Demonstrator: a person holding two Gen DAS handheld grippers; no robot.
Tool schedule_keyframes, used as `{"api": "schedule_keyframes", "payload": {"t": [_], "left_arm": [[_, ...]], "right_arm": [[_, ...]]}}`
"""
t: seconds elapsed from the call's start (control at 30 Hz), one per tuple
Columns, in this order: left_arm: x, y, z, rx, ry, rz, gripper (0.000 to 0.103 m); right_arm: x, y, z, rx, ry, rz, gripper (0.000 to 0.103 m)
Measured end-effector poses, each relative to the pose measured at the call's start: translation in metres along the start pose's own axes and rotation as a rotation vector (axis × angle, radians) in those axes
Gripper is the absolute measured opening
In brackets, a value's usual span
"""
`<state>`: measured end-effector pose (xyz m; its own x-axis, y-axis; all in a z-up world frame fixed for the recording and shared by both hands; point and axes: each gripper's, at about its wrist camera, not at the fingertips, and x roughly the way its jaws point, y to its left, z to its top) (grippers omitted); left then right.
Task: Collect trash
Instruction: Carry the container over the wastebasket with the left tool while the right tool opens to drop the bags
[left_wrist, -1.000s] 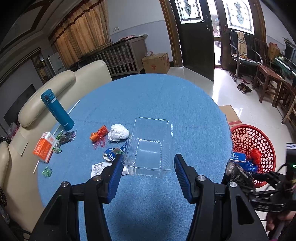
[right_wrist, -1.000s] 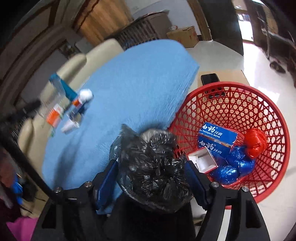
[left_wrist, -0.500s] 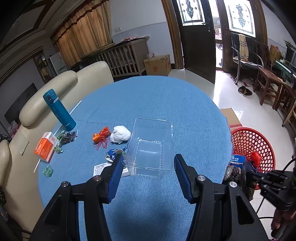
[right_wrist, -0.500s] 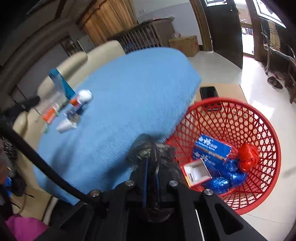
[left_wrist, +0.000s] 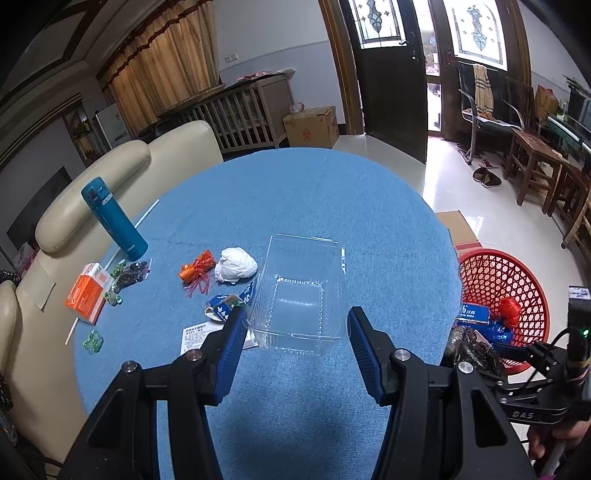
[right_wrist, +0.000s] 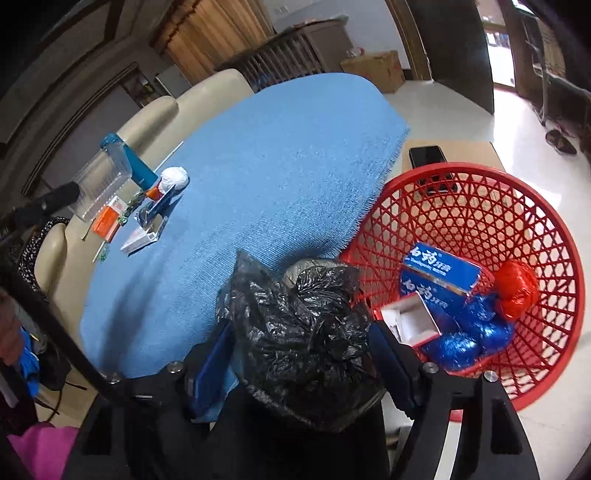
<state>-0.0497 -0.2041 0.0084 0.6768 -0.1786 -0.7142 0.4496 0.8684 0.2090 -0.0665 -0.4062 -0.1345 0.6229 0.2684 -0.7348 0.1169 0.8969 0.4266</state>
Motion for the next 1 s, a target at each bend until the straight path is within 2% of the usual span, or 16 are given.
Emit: {"api": "schedule_keyframes", "payload": {"t": [0.07,0.1,0.13,0.17,0.2,0.33,0.53,1.0], "left_arm": [[0.001,0.0,-0.001,-0.002,0.004,-0.002,0.058],[0.001,-0.001,-0.001,-0.001,0.005,-0.003,0.058],[0.001,-0.001,-0.001,-0.002,0.004,-0.004,0.058],[0.001,0.0,-0.001,-0.002,0.004,-0.006,0.058],[0.001,0.0,-0.002,-0.002,0.003,-0.006,0.058],[0.0,0.003,-0.001,-0.011,0.001,-0.001,0.058],[-0.002,0.005,-0.001,-0.021,0.0,0.003,0.058],[-0.021,-0.016,0.015,0.048,-0.059,-0.009,0.058]], "right_arm": [[0.007,0.002,-0.001,-0.019,0.003,-0.032,0.076],[0.012,0.003,-0.002,-0.032,0.015,-0.039,0.07],[0.018,0.004,-0.002,-0.043,0.036,-0.045,0.053],[0.025,0.005,-0.003,-0.052,0.062,-0.061,0.046],[0.029,0.007,-0.003,-0.065,0.067,-0.063,0.043],[0.032,0.016,-0.005,-0.111,0.071,-0.093,0.039],[0.006,0.015,-0.001,-0.085,0.013,-0.061,0.038],[-0.094,0.002,0.033,-0.013,-0.237,-0.03,0.038]]}}
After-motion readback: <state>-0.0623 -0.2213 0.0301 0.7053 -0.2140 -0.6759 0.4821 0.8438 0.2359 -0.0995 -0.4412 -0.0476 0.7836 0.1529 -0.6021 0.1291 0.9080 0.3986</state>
